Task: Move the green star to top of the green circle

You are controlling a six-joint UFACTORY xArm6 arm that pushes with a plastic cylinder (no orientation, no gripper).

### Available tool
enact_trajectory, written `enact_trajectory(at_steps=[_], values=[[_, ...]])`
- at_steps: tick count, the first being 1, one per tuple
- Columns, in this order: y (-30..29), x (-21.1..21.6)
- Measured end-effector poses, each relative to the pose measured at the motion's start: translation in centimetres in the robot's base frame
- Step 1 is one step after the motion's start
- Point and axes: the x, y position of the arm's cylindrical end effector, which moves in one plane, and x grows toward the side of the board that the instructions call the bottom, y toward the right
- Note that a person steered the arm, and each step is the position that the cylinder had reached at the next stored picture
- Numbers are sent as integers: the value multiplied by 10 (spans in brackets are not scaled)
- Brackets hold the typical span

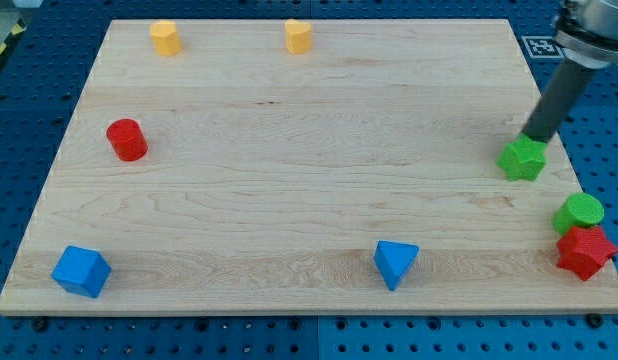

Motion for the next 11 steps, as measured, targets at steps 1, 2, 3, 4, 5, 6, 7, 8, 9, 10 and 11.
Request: enact_trajectory(at_steps=[1,2,3,4,5,6,7,8,9,10,11], values=[[-31,-13],[-29,10],[-18,29],[-11,38],[-1,39],[5,47],[5,47],[5,39],[10,15],[37,28],[42,42]])
